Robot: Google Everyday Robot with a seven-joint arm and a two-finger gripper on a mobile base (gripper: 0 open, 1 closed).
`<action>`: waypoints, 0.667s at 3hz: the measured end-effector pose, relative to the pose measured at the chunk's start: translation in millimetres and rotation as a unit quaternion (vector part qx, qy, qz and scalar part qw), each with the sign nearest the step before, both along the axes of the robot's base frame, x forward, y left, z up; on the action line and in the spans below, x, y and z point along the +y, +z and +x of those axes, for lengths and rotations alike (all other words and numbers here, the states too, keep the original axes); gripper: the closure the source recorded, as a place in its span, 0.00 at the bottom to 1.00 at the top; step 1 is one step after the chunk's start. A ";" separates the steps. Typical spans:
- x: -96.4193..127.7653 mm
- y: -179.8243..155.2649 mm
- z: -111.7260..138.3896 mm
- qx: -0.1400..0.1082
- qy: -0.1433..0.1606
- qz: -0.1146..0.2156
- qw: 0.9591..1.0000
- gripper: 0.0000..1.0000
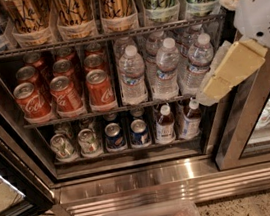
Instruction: Pick orange can from top shelf of fridge
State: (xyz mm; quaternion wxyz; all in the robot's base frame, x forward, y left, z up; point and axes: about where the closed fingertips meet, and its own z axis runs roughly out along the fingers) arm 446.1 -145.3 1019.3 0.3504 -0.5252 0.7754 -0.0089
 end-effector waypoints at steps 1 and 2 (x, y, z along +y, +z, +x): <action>16.5 2.0 -8.8 -0.028 -0.052 0.038 0.998 0.00; 29.9 16.9 -8.5 -0.075 -0.115 0.085 0.987 0.00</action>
Offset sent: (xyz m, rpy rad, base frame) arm 0.0179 0.0282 0.0370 0.3372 -0.3323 -0.4227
